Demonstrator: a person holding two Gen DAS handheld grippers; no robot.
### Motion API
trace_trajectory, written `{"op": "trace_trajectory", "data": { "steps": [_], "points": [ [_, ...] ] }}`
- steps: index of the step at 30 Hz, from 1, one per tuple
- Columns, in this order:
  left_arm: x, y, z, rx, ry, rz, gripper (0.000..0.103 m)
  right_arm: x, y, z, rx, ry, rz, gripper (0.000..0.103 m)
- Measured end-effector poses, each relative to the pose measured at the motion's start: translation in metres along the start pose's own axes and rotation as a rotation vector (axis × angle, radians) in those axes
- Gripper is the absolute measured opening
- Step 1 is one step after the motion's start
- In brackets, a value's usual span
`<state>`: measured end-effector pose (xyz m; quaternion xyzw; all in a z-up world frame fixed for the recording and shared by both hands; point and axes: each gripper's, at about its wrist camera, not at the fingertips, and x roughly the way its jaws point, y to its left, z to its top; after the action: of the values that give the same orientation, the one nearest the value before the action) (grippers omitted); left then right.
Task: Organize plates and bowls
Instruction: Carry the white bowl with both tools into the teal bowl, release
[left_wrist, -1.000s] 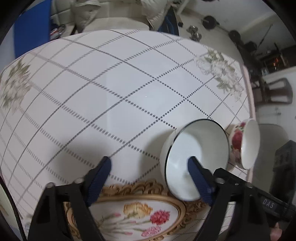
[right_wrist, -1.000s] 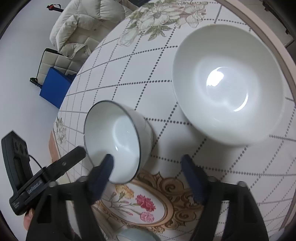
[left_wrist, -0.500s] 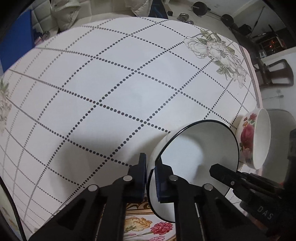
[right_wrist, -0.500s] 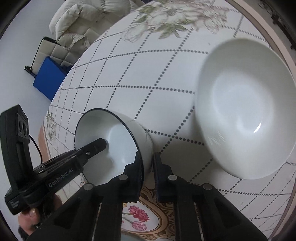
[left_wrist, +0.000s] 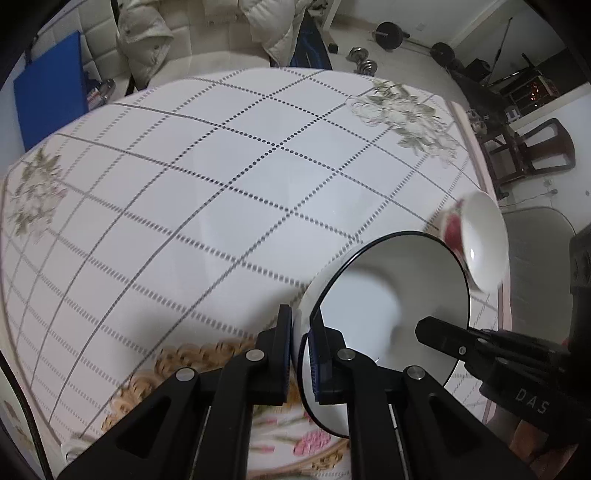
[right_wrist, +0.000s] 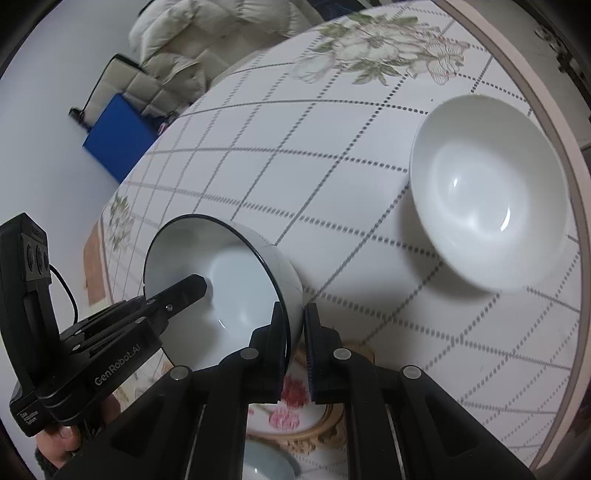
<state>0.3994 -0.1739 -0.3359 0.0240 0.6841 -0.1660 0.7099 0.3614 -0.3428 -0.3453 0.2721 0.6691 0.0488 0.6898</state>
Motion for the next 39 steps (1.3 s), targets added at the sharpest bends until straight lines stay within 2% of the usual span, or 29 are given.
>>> {"op": "trace_trajectory", "data": {
  "steps": [7,14,21,28,39],
  "points": [
    [-0.052,-0.002,-0.063,0.031,-0.04,0.035,0.006,-0.034,0.021,-0.053,-0.055,0.009,0.034,0.01],
    [-0.064,0.002,-0.131,0.01,-0.003,0.021,0.006,-0.049,0.034,-0.125,-0.097,0.043,0.035,0.01],
    [-0.056,0.017,-0.189,-0.032,0.059,0.012,0.006,-0.03,0.036,-0.188,-0.122,0.117,0.001,0.01],
    [-0.031,0.027,-0.214,-0.055,0.115,0.025,0.006,-0.003,0.036,-0.213,-0.127,0.158,-0.039,0.01],
    [-0.012,0.028,-0.223,-0.043,0.16,0.045,0.006,0.015,0.035,-0.218,-0.138,0.196,-0.086,0.01]
  ]
}}
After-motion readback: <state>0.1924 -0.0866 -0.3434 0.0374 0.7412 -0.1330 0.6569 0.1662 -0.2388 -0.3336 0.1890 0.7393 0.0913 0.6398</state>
